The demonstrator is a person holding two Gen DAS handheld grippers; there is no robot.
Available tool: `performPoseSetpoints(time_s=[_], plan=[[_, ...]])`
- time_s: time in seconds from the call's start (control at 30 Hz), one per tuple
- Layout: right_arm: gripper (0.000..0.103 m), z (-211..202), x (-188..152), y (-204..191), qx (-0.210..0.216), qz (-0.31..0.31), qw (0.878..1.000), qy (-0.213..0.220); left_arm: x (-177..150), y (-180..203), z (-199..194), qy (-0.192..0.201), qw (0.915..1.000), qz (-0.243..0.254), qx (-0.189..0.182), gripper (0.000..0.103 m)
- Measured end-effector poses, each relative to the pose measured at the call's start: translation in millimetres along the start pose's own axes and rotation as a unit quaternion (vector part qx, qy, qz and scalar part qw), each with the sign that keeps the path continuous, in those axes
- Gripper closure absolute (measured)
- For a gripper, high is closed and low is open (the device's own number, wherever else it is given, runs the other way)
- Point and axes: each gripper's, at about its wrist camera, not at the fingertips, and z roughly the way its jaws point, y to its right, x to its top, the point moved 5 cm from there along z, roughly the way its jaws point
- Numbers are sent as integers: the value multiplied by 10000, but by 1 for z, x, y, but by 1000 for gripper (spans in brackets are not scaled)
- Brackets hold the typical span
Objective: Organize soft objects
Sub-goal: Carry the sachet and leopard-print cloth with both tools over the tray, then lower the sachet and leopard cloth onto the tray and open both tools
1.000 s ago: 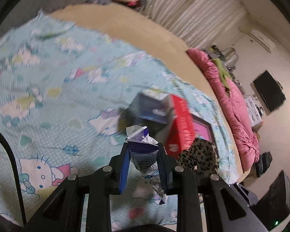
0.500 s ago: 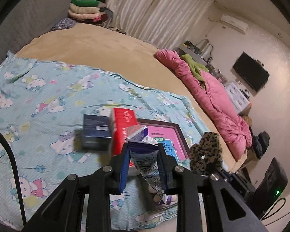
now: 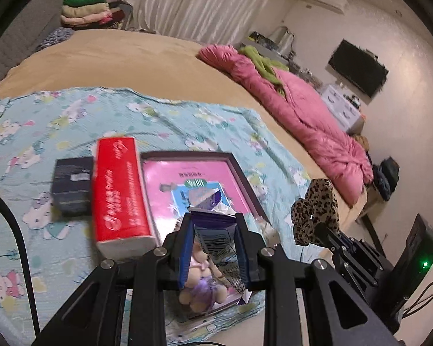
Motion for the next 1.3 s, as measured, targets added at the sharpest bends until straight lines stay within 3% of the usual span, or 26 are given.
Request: performPoseSetpoints(time_s=[0.3, 0.53, 0.83, 1.3], plan=[[92, 30, -41, 5, 88, 47, 9962, -864, -13, 9, 42, -173, 9984, 376, 389, 76], [92, 49, -61, -4, 249, 72, 9923, -1214, -13, 0, 55, -224, 9979, 368, 487, 76], [92, 69, -77, -3, 301, 123, 9907, -1319, -10, -4, 64, -251, 9976, 408, 490, 76], [90, 104, -75, -3, 413, 252, 9909, -1255, -1, -12, 90, -372, 9967, 415, 597, 75]])
